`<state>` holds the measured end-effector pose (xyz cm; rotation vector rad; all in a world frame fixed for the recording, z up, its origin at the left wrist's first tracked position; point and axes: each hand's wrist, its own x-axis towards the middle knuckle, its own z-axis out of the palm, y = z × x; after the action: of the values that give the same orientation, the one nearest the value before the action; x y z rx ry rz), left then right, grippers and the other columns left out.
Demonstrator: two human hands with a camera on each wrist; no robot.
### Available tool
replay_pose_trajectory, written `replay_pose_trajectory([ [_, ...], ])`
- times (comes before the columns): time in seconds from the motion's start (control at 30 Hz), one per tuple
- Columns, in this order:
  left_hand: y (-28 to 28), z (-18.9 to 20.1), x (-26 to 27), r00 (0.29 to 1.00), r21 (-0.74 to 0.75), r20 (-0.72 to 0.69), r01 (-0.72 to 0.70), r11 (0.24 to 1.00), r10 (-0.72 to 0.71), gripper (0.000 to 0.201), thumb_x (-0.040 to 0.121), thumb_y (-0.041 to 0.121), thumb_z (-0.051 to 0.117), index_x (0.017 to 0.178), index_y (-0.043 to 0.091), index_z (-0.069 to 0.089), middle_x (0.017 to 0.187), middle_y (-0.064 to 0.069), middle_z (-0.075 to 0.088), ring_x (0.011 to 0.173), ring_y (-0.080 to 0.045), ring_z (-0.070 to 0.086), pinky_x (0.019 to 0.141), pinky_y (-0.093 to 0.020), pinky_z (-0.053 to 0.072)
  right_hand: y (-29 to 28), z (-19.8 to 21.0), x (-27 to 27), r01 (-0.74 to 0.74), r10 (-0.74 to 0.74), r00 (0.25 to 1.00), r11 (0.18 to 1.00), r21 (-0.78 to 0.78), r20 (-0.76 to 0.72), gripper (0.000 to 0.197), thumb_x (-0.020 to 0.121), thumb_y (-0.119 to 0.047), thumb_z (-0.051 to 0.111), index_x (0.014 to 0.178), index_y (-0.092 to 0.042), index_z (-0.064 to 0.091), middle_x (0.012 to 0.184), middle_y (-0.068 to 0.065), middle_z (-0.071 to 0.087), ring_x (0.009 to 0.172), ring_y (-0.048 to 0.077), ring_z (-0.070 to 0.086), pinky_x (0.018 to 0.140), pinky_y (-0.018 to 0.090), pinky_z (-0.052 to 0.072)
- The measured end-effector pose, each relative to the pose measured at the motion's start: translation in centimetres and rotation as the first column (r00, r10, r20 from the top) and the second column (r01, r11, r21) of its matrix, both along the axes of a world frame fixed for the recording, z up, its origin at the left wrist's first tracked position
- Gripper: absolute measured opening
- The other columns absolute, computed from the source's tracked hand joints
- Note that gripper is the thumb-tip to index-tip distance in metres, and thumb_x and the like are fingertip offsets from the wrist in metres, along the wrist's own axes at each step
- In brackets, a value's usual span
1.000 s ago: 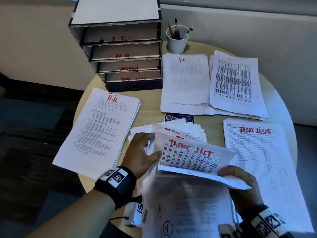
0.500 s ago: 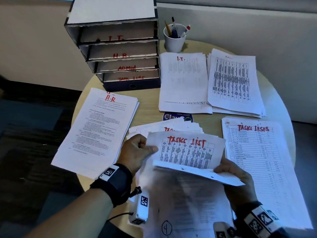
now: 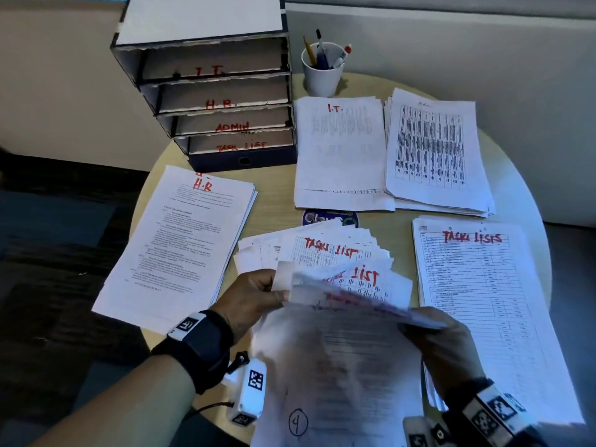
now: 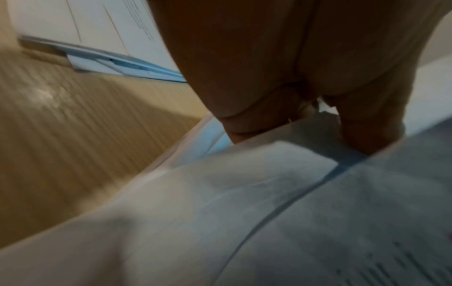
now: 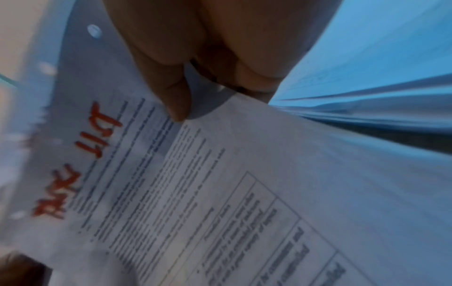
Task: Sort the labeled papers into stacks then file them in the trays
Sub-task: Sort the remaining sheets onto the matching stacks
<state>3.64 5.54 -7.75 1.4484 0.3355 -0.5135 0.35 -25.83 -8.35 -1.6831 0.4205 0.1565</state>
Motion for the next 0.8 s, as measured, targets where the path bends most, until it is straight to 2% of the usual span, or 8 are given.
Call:
replay_pose_trajectory([
  [0.2,1.1,-0.6,-0.1,0.977,0.033,-0.066,-0.201,0.979,0.203,0.023,0.098,0.007,0.056,0.094,0.012,0.078,0.098,-0.016,0.076,0.085,-0.031,0.069,0.073,-0.039,0.057,-1.7,0.3,-1.0,-0.023,0.024,0.999,1.000,-0.011,0.048,0.015,0.065,0.013,0.078,0.073,0.005,0.069,0.063,0.005,0.068,0.061,0.016,0.060,0.054,0.013,0.045],
  [0.27,1.5,-0.5,-0.2,0.979,0.030,-0.037,-0.198,0.980,0.199,0.019,0.091,0.007,0.063,0.091,0.016,0.079,0.091,-0.015,0.073,0.081,-0.030,0.062,0.075,-0.041,0.052,-2.5,0.3,-1.4,-0.131,0.130,0.991,0.989,0.063,0.016,0.025,0.064,0.006,0.080,0.087,0.006,0.071,0.083,0.010,0.075,0.078,0.022,0.069,0.068,0.017,0.052],
  [0.33,1.3,0.4,-0.6,0.998,0.031,0.014,-0.055,0.998,0.054,0.016,0.079,0.010,0.064,0.082,0.017,0.079,0.081,-0.012,0.068,0.069,-0.023,0.057,0.064,-0.028,0.046,-3.0,-0.3,-1.7,-0.181,0.192,0.980,0.967,0.181,-0.048,0.043,0.069,0.007,0.078,0.110,-0.002,0.068,0.113,0.011,0.072,0.105,0.026,0.068,0.092,0.034,0.052],
  [0.4,0.6,1.3,-0.8,0.995,0.004,0.016,0.103,0.995,-0.103,0.021,0.074,0.009,0.061,0.075,0.021,0.077,0.083,-0.004,0.073,0.071,-0.016,0.064,0.062,-0.022,0.047,-2.6,-0.3,-1.5,-0.195,0.214,0.973,0.963,0.183,-0.090,0.039,0.073,0.010,0.074,0.110,-0.003,0.069,0.132,0.000,0.063,0.118,0.019,0.062,0.101,0.044,0.048],
  [0.53,-0.7,1.9,-0.2,0.975,-0.099,-0.072,0.201,0.975,-0.209,0.020,0.081,0.011,0.062,0.094,0.016,0.078,0.102,-0.013,0.074,0.091,-0.031,0.068,0.082,-0.035,0.054,-1.5,0.2,-1.0,-0.247,0.251,0.967,0.965,0.089,-0.037,0.026,0.074,0.010,0.071,0.097,-0.002,0.076,0.102,0.005,0.076,0.098,0.020,0.071,0.090,0.035,0.056],
  [0.63,-0.5,1.3,1.3,0.982,-0.163,-0.122,0.122,0.979,-0.143,0.040,0.080,0.009,0.057,0.118,0.006,0.069,0.117,-0.017,0.070,0.101,-0.032,0.068,0.084,-0.037,0.057,-1.6,-0.2,-1.0,-0.224,0.224,0.974,0.974,0.032,-0.018,0.021,0.069,-0.017,0.082,0.088,-0.009,0.080,0.093,0.008,0.077,0.092,0.024,0.072,0.082,0.031,0.056],
  [0.73,-0.5,-0.2,3.5,0.991,0.200,-0.086,-0.085,0.976,0.104,0.023,0.079,0.027,0.064,0.098,0.016,0.069,0.105,-0.009,0.070,0.079,-0.016,0.060,0.074,-0.028,0.047,-2.0,-0.1,-1.4,-0.162,0.165,0.985,0.985,0.065,-0.041,0.017,0.073,-0.001,0.076,0.088,-0.006,0.079,0.092,0.007,0.077,0.090,0.019,0.072,0.076,0.020,0.055],
  [0.8,-1.0,-1.1,4.4,0.998,0.607,0.016,0.032,0.794,-0.053,0.028,0.073,0.044,0.065,0.080,0.019,0.055,0.084,-0.004,0.058,0.069,-0.017,0.047,0.067,-0.028,0.038,-2.1,-0.2,-1.7,-0.224,0.228,0.973,0.971,0.085,-0.042,0.024,0.075,0.005,0.071,0.097,-0.003,0.077,0.099,0.009,0.076,0.097,0.022,0.071,0.085,0.028,0.056],
])
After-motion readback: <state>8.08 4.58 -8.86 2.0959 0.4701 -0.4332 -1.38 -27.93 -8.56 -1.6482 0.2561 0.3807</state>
